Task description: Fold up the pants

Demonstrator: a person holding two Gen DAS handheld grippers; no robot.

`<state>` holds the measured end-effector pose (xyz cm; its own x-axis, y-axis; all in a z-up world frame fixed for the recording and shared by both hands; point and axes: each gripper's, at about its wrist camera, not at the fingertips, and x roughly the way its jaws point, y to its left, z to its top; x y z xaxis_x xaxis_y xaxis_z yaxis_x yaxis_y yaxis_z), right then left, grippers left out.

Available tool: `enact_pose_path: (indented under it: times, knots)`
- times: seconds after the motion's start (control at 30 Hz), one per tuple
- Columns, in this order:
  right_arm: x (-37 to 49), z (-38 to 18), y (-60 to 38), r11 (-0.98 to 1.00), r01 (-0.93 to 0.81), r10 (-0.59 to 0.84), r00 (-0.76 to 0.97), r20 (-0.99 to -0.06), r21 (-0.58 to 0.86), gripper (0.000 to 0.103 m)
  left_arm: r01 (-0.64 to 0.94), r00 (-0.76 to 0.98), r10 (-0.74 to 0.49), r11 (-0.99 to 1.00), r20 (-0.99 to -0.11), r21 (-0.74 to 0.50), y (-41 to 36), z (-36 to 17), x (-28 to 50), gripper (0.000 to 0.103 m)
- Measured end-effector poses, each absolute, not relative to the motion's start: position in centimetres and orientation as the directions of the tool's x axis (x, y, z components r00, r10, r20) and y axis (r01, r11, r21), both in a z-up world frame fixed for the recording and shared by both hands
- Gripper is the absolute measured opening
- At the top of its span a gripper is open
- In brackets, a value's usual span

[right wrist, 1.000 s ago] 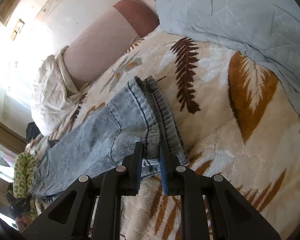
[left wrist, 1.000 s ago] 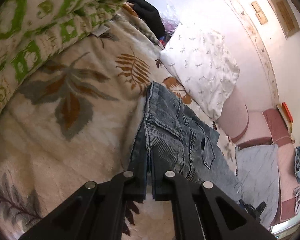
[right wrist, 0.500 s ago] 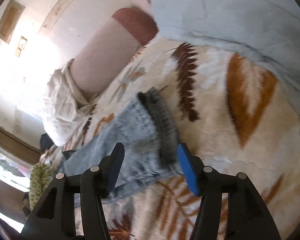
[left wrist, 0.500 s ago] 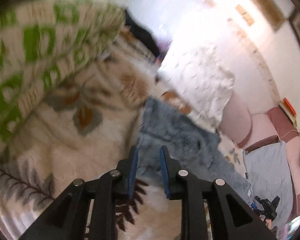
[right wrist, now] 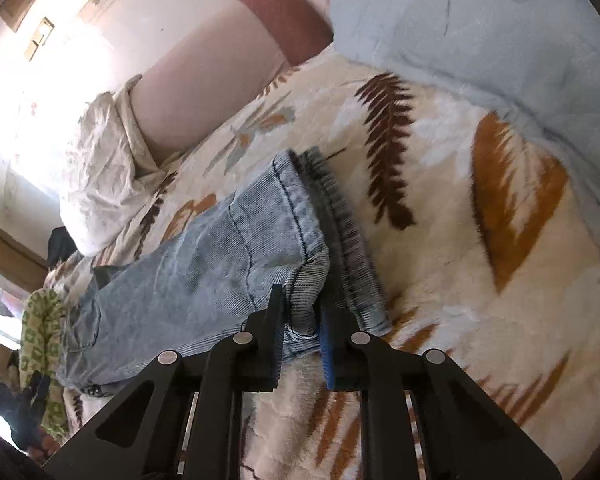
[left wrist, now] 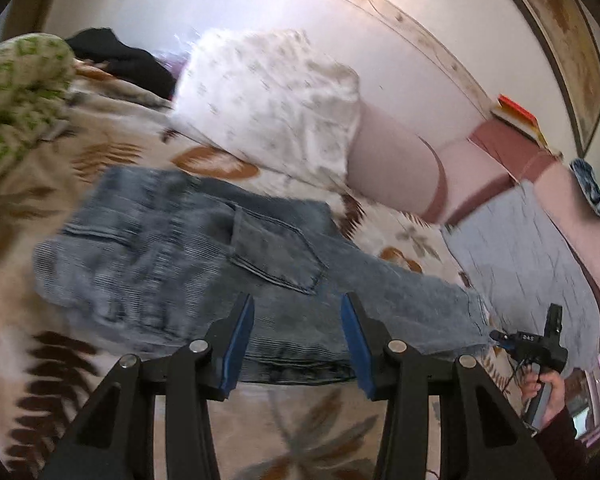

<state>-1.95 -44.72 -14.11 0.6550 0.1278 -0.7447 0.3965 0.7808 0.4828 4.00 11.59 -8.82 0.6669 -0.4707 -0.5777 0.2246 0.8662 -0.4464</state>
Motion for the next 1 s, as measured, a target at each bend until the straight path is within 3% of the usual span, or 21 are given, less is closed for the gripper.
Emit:
enact_pose_path:
  times: [0.17, 0.27, 0.3, 0.4, 0.43, 0.5, 0.6, 0.83, 0.9, 0.93, 1.0]
  knots:
    - [-2.4, -14.9, -45.5, 0.794, 0.459, 0.042, 0.612, -0.79, 0.398, 0.013, 0.252, 0.645, -0.497, 0.856, -0.58, -0.452, 10.9, -10.1, 4.6, 0.048]
    - [-2.0, -15.7, -45.5, 0.809, 0.44, 0.08, 0.575, -0.815, 0.39, 0.014, 0.25, 0.651, -0.493, 0.857, -0.577, -0.45, 11.1, -10.5, 4.9, 0.049]
    - [-1.9, -15.8, -45.2, 0.828, 0.418, 0.092, 0.556, -0.826, 0.374, 0.015, 0.248, 0.654, -0.485, 0.862, -0.581, -0.442, 11.1, -10.7, 5.1, 0.053]
    - [-2.4, -15.0, -45.5, 0.817, 0.409, 0.13, 0.556, -0.821, 0.406, 0.023, 0.242, 0.639, -0.464, 0.879, -0.613, -0.412, 10.8, -11.5, 5.9, 0.056]
    - [-2.7, -14.2, -45.9, 0.808, 0.412, 0.122, 0.583, -0.803, 0.422, 0.029, 0.243, 0.634, -0.462, 0.88, -0.621, -0.407, 10.6, -11.8, 6.1, 0.056]
    - [-2.5, -12.6, -46.3, 0.807, 0.397, 0.098, 0.638, -0.763, 0.436, 0.031, 0.257, 0.617, -0.466, 0.881, -0.635, -0.397, 10.0, -12.1, 6.2, 0.056]
    - [-1.1, -10.9, -46.4, 0.803, 0.362, 0.101, 0.702, -0.705, 0.474, 0.042, 0.291, 0.606, -0.455, 0.89, -0.653, -0.351, 9.1, -12.3, 5.9, 0.056]
    - [5.5, -13.7, -44.7, 0.812, 0.406, 0.067, 0.649, -0.758, 0.42, 0.043, 0.311, 0.587, -0.461, 0.887, -0.665, -0.34, 8.8, -12.4, 6.1, 0.059]
    - [7.0, -15.1, -44.1, 0.82, 0.411, 0.076, 0.611, -0.788, 0.398, 0.028, 0.313, 0.581, -0.467, 0.884, -0.667, -0.347, 8.9, -12.5, 6.2, 0.059]
    - [7.8, -15.7, -43.6, 0.841, 0.4, 0.067, 0.592, -0.804, 0.364, 0.009, 0.313, 0.578, -0.47, 0.883, -0.667, -0.35, 8.9, -12.4, 6.2, 0.059]
    - [8.5, -15.7, -42.1, 0.881, 0.394, -0.01, 0.57, -0.821, 0.262, 0.008, 0.314, 0.571, -0.471, 0.882, -0.673, -0.35, 8.9, -12.4, 6.4, 0.059]
